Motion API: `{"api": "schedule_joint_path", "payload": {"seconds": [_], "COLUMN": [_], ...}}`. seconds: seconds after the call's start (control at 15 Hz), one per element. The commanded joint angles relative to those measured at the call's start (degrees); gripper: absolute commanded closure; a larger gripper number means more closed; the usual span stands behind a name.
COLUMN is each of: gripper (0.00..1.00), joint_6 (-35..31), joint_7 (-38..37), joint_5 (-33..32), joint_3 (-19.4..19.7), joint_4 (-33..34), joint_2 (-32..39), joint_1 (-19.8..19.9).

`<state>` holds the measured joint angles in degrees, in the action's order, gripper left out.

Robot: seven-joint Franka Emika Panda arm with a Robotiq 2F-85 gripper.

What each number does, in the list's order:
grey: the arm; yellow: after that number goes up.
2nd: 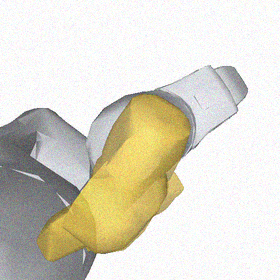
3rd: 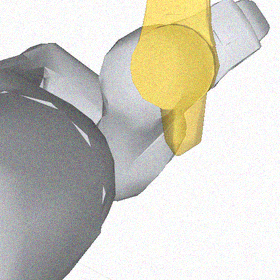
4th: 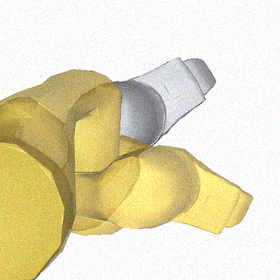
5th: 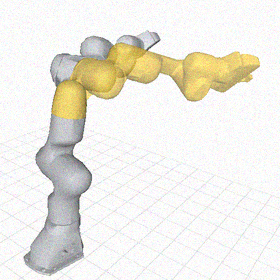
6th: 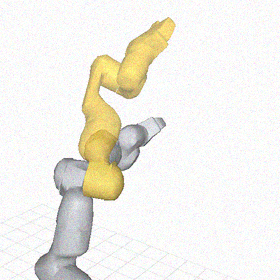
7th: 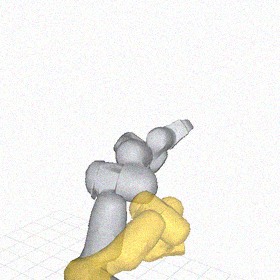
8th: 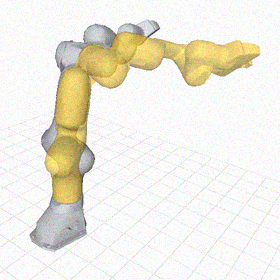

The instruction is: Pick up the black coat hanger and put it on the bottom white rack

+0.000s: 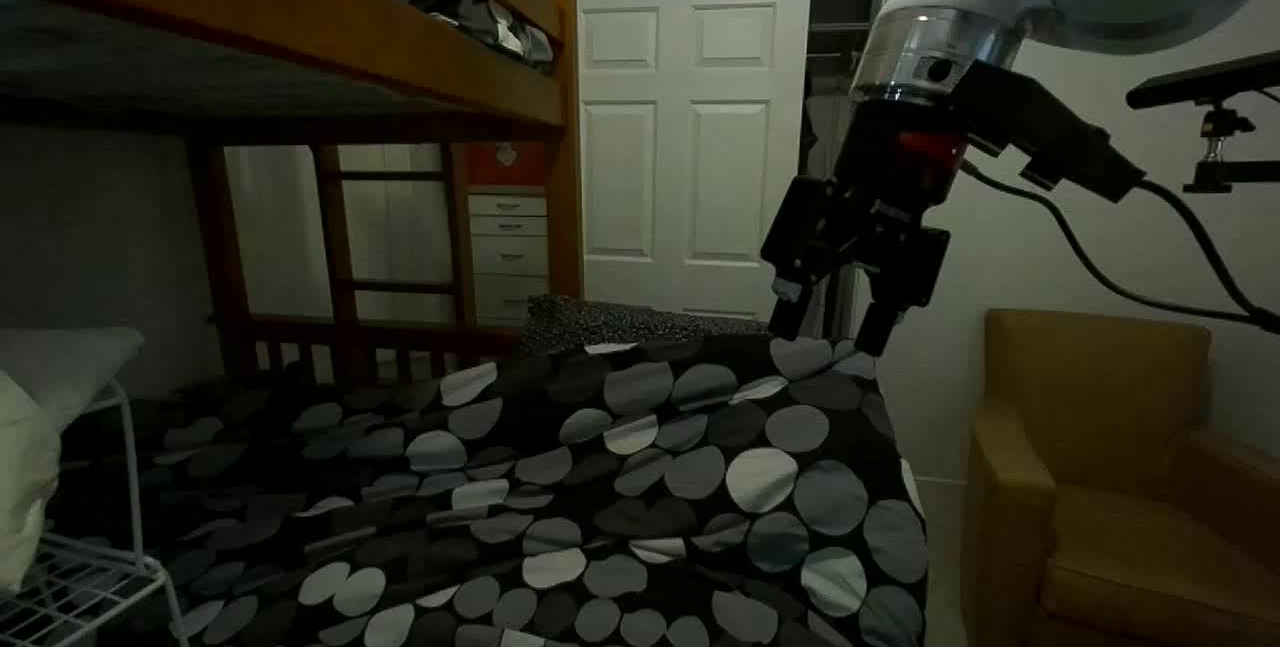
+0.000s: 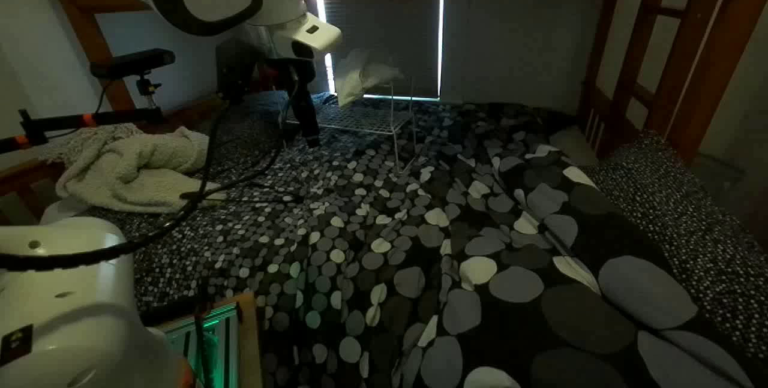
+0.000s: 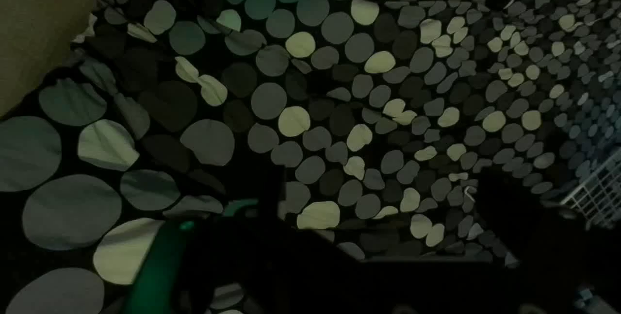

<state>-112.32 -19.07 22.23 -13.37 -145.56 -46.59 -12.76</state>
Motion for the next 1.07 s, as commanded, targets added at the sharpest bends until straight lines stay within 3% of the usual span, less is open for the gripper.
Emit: {"api": "schedule_joint_path", "payload": {"seconds": [0.0,0.27,0.6,0.8,1.0], "gripper": [0.0,0.0,0.0,0.0,0.0], "joint_6": [0.36,-7.69,-14.1,-15.33,-13.88], "joint_7": [0.36,8.4,12.83,15.36,19.88], "joint_5": [0.38,3.19,3.47,4.71,3.49], "joint_3": [-0.44,-2.63,-8.74,-11.33,-12.97], "joint_4": [0.19,2.77,10.16,14.15,20.75], "joint_2": [-0.06,8.86,24.27,30.83,40.2], "joint_1": [0.68,-3.82,-10.59,-15.04,-16.81]}}
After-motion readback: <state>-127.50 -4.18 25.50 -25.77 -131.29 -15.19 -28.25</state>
